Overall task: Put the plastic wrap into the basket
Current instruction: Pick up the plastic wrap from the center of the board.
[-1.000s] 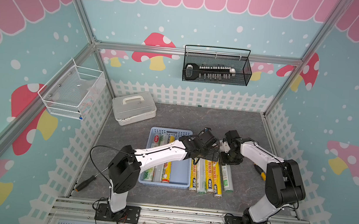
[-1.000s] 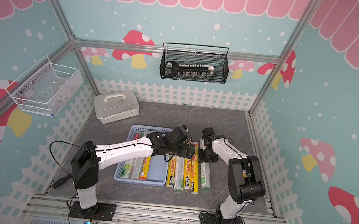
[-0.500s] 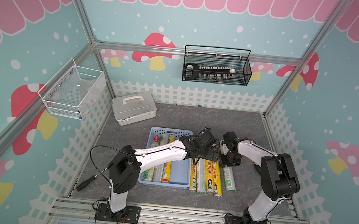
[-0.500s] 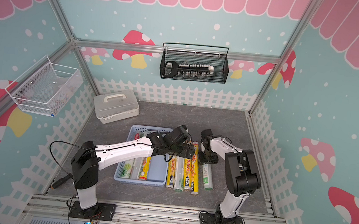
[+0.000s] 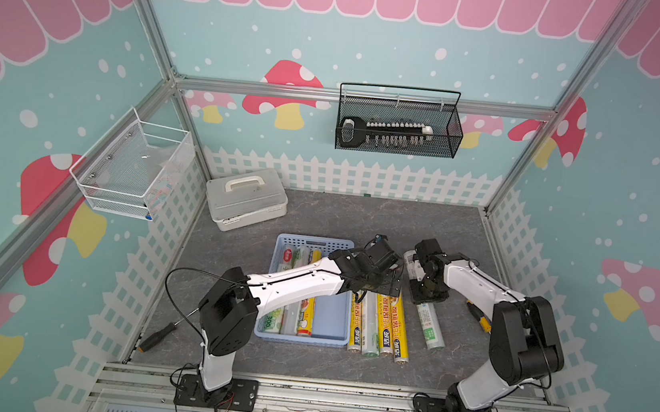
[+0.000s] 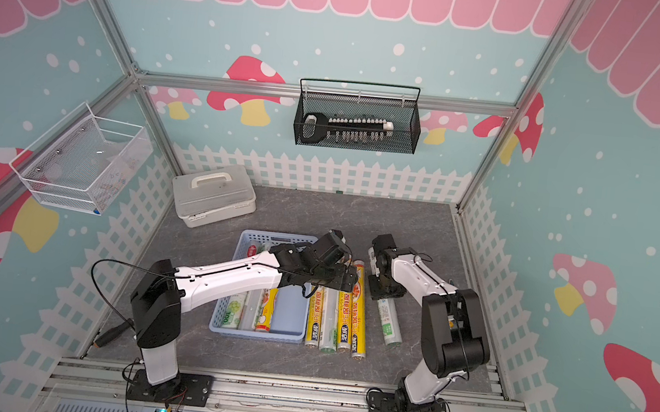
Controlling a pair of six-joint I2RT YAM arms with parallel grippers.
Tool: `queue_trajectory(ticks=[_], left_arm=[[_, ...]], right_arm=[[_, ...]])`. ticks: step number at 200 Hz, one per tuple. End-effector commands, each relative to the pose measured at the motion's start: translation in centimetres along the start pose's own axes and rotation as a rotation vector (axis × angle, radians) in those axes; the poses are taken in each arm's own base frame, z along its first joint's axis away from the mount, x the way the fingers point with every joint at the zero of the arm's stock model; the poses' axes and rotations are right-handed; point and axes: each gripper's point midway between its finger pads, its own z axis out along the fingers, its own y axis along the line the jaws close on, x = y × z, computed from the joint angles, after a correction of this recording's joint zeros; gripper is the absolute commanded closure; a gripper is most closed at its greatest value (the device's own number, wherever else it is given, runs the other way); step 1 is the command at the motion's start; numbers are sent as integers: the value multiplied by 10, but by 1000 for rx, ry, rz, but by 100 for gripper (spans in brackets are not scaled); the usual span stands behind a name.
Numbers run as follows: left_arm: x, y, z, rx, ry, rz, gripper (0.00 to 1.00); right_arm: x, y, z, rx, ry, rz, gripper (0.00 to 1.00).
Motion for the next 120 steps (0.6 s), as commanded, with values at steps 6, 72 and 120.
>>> queue_trajectory(ticks=[6,72,120], left_arm=[[-11,-1,-17,-7,-47,-2,1],[-19,5,-28,-33,-99,-18,1],[-27,17,-45,-65,-175,-53,1]], right_arm=[[-2,-3,-23,-12,-68,42,70],[-20,23,-75,-207,-245,98,73],[-31,46,-108,-380,-348,151,73]])
